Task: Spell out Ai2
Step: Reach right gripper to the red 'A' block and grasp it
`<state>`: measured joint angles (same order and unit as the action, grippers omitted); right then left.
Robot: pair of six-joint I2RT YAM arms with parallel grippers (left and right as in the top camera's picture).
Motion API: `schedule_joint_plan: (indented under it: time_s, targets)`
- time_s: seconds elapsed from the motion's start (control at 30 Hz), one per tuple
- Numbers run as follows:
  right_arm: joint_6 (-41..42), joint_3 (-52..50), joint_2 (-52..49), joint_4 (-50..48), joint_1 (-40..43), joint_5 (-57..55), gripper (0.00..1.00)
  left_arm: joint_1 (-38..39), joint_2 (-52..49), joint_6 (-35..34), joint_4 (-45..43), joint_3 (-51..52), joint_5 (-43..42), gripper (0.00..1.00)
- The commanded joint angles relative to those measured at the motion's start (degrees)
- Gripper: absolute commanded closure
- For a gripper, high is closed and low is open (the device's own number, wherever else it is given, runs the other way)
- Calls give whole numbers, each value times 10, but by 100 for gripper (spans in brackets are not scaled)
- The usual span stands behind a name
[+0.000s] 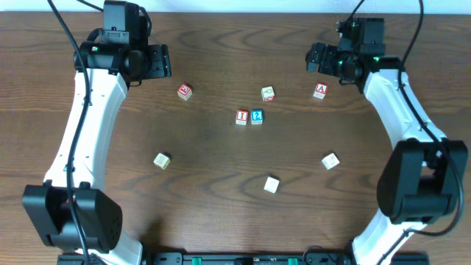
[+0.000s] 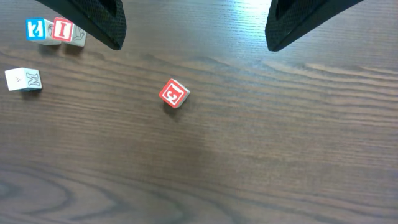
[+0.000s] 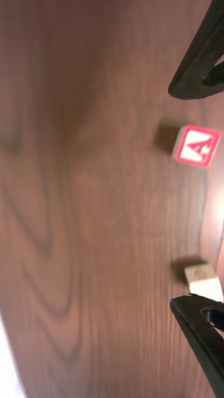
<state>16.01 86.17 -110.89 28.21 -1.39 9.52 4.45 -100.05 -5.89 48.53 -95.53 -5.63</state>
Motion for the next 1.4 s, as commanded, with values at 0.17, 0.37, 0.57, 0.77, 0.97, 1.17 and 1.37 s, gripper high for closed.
schedule_joint_plan:
  time_s: [0.17, 0.37, 0.57, 0.77, 0.97, 1.17, 1.37]
  targets:
    - [85, 13, -46, 43, -20, -74, 3, 0, -9, 8, 8, -2, 0, 26]
    - [118, 13, -65, 63, -34, -114, 5, 0, -9, 8, 14, -2, 0, 27]
    - [140, 13, -82, 78, -36, -140, 8, 0, -9, 17, 23, -2, 0, 27]
    - [140, 13, -110, 78, -36, -142, 15, 0, -9, 17, 24, -2, 0, 26]
    - [139, 13, -120, 73, -36, -143, 32, 0, -9, 17, 24, -2, 0, 26]
    - [139, 13, -120, 67, -36, -154, 41, 0, -9, 17, 24, -2, 0, 26]
    - [126, 13, -120, 56, -36, -156, 47, 0, -9, 16, 24, -2, 0, 26]
